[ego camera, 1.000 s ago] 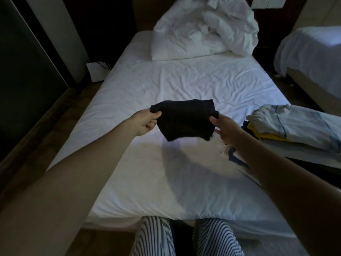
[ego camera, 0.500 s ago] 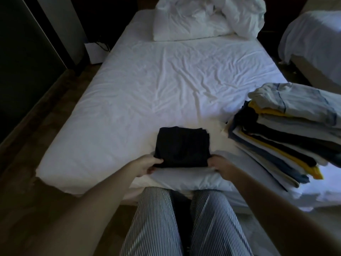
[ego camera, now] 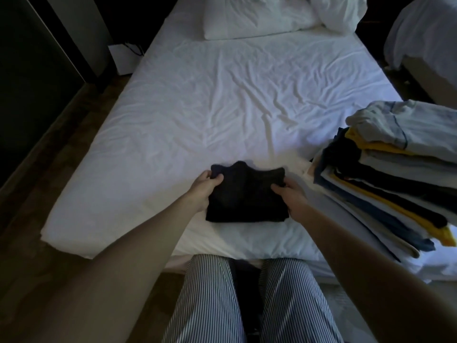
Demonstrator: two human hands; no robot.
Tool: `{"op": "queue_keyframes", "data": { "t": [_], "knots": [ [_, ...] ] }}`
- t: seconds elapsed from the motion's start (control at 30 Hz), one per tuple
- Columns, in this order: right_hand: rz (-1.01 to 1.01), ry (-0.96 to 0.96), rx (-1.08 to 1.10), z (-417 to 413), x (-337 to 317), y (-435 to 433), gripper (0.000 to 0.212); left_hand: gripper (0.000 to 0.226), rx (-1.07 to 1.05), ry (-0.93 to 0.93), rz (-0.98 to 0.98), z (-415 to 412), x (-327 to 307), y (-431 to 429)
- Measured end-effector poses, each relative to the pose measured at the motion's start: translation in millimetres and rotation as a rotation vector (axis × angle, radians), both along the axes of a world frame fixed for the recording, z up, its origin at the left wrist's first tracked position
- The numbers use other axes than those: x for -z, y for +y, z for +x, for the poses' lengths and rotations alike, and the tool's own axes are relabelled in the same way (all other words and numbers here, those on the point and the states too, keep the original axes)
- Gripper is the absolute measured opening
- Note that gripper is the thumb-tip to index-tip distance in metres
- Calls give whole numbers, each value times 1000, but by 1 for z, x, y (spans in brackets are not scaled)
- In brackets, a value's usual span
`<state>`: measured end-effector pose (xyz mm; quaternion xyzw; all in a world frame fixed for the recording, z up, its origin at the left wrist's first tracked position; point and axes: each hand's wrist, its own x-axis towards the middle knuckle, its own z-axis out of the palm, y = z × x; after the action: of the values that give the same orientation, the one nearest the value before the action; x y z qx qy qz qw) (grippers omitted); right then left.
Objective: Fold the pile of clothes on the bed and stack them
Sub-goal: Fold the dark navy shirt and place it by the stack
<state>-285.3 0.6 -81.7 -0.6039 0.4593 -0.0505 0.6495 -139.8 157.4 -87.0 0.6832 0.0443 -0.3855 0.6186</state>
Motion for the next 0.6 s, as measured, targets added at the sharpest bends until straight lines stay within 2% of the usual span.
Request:
{"op": "queue_keyframes", "data": {
  "t": [0.07, 0.13, 0.17, 0.23, 0.27, 0.33, 0.4, 0.43, 0.47, 0.53, 0.6],
  "knots": [
    [-25, -44, 59, 2, 4, -7, 20, 12, -42, -73, 48, 8, 3, 1],
    [-80, 58, 23, 1, 7, -5, 11, 10, -12, -111, 196, 11, 10, 7],
    [-123, 129, -27, 3, 10, -4, 13, 11, 24, -117, 261, 10, 15, 9],
    [-311, 249, -98, 8, 13, 3, 36, 21, 89, -193, 401, 3, 21, 8],
    [-480, 283, -114, 11, 9, 7, 47, 30, 122, -322, 509, -1, 23, 6],
    [-846, 194, -217, 20, 3, 14, 53, 39, 147, -764, 634, -11, 21, -2],
    [-1010, 63, -467, 28, 4, 25, 61, 45, 286, -1158, 503, -23, 22, -14],
    [-1055, 71, -603, 29, 10, 30, 72, 49, 435, -1228, 436, -28, 24, -22],
    [-1066, 143, -718, 28, 19, 34, 83, 49, 615, -1235, 429, -32, 27, -29],
    [-1040, 334, -803, 22, 42, 32, 95, 51, 912, -1181, 616, -36, 41, -36],
    [-1021, 449, -784, 19, 54, 27, 90, 50, 962, -1150, 760, -37, 54, -35]
  ]
}}
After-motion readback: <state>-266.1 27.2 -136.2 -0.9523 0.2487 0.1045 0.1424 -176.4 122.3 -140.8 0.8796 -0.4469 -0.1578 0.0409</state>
